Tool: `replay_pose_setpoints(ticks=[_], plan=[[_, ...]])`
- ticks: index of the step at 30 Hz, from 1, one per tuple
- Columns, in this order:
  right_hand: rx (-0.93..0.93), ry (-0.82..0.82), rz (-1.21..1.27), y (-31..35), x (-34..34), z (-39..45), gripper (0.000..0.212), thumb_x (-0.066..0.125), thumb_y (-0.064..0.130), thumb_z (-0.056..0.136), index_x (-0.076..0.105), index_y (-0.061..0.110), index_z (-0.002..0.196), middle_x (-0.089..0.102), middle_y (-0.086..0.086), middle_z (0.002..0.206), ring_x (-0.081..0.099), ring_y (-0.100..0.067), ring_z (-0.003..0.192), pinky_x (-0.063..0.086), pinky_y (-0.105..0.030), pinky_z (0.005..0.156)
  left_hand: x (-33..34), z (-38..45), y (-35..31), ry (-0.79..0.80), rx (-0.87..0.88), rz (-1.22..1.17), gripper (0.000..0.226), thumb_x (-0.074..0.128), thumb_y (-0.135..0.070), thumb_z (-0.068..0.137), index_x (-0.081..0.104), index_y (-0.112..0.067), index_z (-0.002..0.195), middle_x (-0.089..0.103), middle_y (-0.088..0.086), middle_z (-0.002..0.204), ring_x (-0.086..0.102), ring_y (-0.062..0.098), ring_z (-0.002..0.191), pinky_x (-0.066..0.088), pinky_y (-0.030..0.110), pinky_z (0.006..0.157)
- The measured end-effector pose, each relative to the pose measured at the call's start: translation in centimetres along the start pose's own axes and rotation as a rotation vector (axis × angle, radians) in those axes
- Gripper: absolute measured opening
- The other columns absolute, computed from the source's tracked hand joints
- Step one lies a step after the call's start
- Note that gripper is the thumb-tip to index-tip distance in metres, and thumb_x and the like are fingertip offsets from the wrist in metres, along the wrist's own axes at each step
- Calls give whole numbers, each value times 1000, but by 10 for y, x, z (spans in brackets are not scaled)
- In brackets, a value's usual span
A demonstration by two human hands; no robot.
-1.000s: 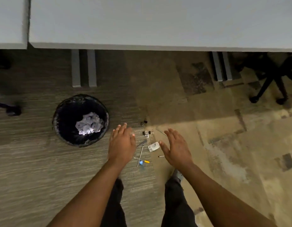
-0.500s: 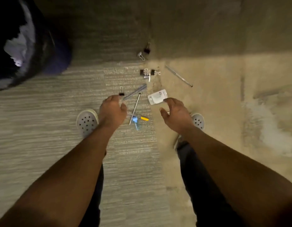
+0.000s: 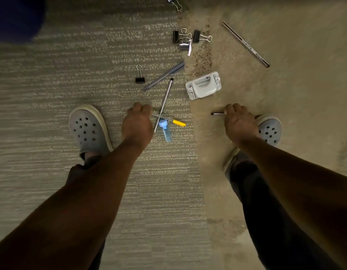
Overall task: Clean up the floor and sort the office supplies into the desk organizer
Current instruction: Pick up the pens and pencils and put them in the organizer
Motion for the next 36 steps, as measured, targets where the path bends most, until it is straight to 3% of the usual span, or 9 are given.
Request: replay_pose_setpoints(ticks=[8,12,15,19,22,27,30,33,36], plan=[[-14,-125,0,1,-5,2,14,48,11,94,56,4,103,55,-19,98,54,-36,84,46,-42,68,-1,21,-15,-111,89,35,30,58,-1,81,61,-9,110,55,15,112,53,31,100,47,42,78],[76,-199,365,7,-17,-5,17,51,17,90,57,7,102,56,-16,102,52,-31,90,44,-39,77,-12,25,-17,-189,40,-69,25,54,-4,82,61,-7,106,58,14,107,55,30,96,46,39,76],[257,-215,701,14,-35,-12,14,60,18,88,60,11,100,56,-7,100,54,-16,85,40,-22,74,-22,20,-18,-251,-7,-231,12,52,-9,87,60,-7,96,61,13,96,56,23,82,44,30,64],[559,14,1534,41,-32,-16,4,61,7,88,60,10,84,57,-1,66,48,-5,50,41,-20,51,-8,17,-24,18,-284,-709,25,54,-25,96,67,-6,89,67,8,73,58,13,55,47,22,51],[545,-21,1767,59,-45,-15,10,56,-2,86,57,8,87,62,-4,64,49,-10,49,40,-21,47,-1,-1,-40,290,-554,-951,55,44,-45,99,68,-2,76,62,9,57,49,13,38,36,18,39],[322,-116,1613,76,-62,-9,18,67,-2,83,60,14,85,69,-7,80,62,-12,65,51,-24,63,-3,-11,-62,499,-589,-1009,56,47,-62,91,73,-13,90,76,2,84,60,14,62,46,29,64],[212,-56,1398,97,-59,-6,11,71,9,85,63,16,88,71,3,82,67,-9,68,55,-22,65,-7,-5,-62,384,-610,-1188,25,57,-39,95,71,-18,93,73,-1,89,63,14,71,49,33,73],[78,-17,1004,114,-61,3,10,70,23,87,65,14,87,67,7,79,59,-1,62,45,-7,58,-22,0,-37,187,-629,-1214,19,48,-24,100,64,-14,98,72,1,91,66,18,80,52,33,78],[-151,-63,582,137,-70,13,9,62,10,88,66,10,96,67,-5,91,62,-17,76,50,-24,66,-30,1,2,27,-703,-1309,18,43,-22,102,58,-17,95,66,0,77,64,18,73,52,35,77]])
Point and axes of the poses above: each hand's wrist, its own z-axis towards the middle knuckle, its own x-axis out of the palm, y = z × x, the point moved 9 cm from there along z, towards the middle knuckle
